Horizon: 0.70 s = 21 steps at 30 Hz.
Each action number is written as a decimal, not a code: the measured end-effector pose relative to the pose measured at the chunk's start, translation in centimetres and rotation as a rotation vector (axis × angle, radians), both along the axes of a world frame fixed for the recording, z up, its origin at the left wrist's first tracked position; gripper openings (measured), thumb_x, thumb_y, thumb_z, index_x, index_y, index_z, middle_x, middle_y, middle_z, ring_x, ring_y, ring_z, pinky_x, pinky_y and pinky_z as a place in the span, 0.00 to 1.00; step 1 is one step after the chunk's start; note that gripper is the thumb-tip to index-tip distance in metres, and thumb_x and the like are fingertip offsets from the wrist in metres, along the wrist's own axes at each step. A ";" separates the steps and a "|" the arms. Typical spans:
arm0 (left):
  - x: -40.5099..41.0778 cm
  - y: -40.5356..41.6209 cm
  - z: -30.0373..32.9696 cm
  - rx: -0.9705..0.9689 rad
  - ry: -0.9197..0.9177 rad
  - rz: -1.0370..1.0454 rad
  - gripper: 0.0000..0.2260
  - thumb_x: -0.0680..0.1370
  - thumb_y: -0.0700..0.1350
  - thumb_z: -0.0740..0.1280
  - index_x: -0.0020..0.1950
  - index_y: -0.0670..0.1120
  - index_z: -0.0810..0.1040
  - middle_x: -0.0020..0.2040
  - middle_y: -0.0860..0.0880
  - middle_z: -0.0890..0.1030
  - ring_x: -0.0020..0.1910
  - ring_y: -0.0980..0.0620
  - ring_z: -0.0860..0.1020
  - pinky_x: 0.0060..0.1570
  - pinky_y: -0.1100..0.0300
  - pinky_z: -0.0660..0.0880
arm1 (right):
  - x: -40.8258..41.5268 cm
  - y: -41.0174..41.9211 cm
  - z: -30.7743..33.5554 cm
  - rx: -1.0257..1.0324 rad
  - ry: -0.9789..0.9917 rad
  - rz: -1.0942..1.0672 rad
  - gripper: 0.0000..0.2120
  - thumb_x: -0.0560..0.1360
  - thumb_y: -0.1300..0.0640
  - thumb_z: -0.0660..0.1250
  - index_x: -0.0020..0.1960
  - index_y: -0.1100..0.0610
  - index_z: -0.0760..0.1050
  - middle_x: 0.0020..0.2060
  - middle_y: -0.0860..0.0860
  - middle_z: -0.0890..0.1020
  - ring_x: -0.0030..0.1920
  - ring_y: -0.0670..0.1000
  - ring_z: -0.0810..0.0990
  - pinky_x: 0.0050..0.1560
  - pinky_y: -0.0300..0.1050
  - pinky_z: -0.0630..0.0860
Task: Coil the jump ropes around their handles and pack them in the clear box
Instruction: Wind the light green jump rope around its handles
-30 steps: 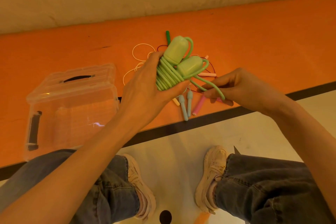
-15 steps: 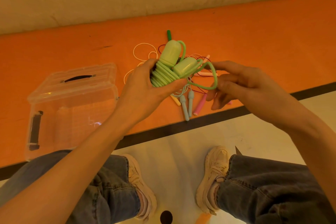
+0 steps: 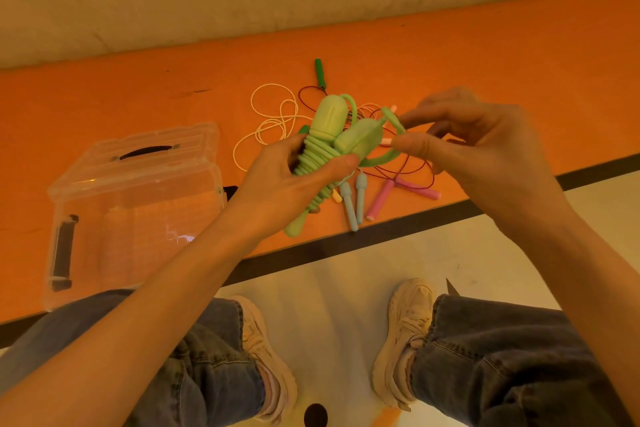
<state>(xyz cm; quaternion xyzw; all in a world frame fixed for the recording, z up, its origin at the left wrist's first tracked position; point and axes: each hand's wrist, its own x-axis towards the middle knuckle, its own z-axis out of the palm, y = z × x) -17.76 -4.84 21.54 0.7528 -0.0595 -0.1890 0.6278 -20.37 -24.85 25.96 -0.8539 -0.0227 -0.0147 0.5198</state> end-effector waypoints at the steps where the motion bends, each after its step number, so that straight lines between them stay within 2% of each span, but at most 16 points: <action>1: 0.0 0.0 0.1 -0.009 0.035 0.000 0.12 0.71 0.53 0.71 0.52 0.50 0.79 0.44 0.47 0.83 0.37 0.54 0.80 0.31 0.61 0.78 | 0.0 -0.1 0.0 0.066 0.008 -0.007 0.14 0.64 0.45 0.71 0.48 0.47 0.80 0.48 0.44 0.81 0.36 0.44 0.77 0.35 0.35 0.75; 5: 0.1 -0.1 0.3 -0.072 0.105 -0.006 0.16 0.68 0.57 0.68 0.49 0.49 0.80 0.48 0.45 0.83 0.38 0.56 0.80 0.33 0.59 0.79 | 0.0 0.0 0.0 0.440 0.140 -0.005 0.16 0.67 0.53 0.68 0.52 0.59 0.78 0.40 0.49 0.84 0.29 0.44 0.74 0.29 0.36 0.72; 9: -0.2 -0.2 0.5 -0.137 0.077 -0.078 0.16 0.71 0.56 0.64 0.51 0.47 0.78 0.46 0.46 0.82 0.37 0.57 0.80 0.33 0.60 0.78 | 0.1 0.4 0.2 0.704 0.295 0.009 0.13 0.64 0.56 0.68 0.47 0.61 0.77 0.34 0.48 0.83 0.28 0.42 0.75 0.31 0.34 0.75; 12: -0.5 -0.1 0.7 -0.216 0.057 -0.115 0.15 0.75 0.55 0.61 0.51 0.44 0.75 0.41 0.46 0.79 0.34 0.57 0.79 0.32 0.63 0.76 | -0.1 0.4 0.6 0.755 0.330 0.040 0.15 0.60 0.55 0.70 0.43 0.62 0.77 0.33 0.50 0.82 0.27 0.43 0.75 0.30 0.34 0.76; 14: -0.4 0.1 0.5 -0.251 0.060 -0.125 0.17 0.78 0.57 0.61 0.51 0.43 0.76 0.38 0.48 0.79 0.33 0.56 0.80 0.33 0.63 0.76 | -0.1 0.3 0.8 0.757 0.320 0.063 0.11 0.60 0.56 0.70 0.40 0.61 0.79 0.32 0.50 0.81 0.27 0.43 0.75 0.30 0.34 0.76; 18: 0.0 0.6 -0.4 -0.353 0.095 -0.242 0.31 0.68 0.70 0.66 0.54 0.44 0.77 0.41 0.45 0.80 0.36 0.50 0.79 0.38 0.55 0.77 | -0.2 -0.2 1.1 0.744 0.296 0.088 0.05 0.60 0.56 0.70 0.34 0.56 0.81 0.30 0.50 0.81 0.26 0.43 0.75 0.29 0.34 0.75; 21: 0.1 0.3 -0.7 -0.356 0.095 -0.264 0.34 0.66 0.71 0.67 0.55 0.43 0.75 0.40 0.45 0.80 0.36 0.49 0.79 0.37 0.55 0.77 | -0.3 -0.4 1.4 0.735 0.248 0.107 0.04 0.60 0.57 0.70 0.34 0.56 0.81 0.31 0.50 0.81 0.27 0.43 0.76 0.29 0.34 0.76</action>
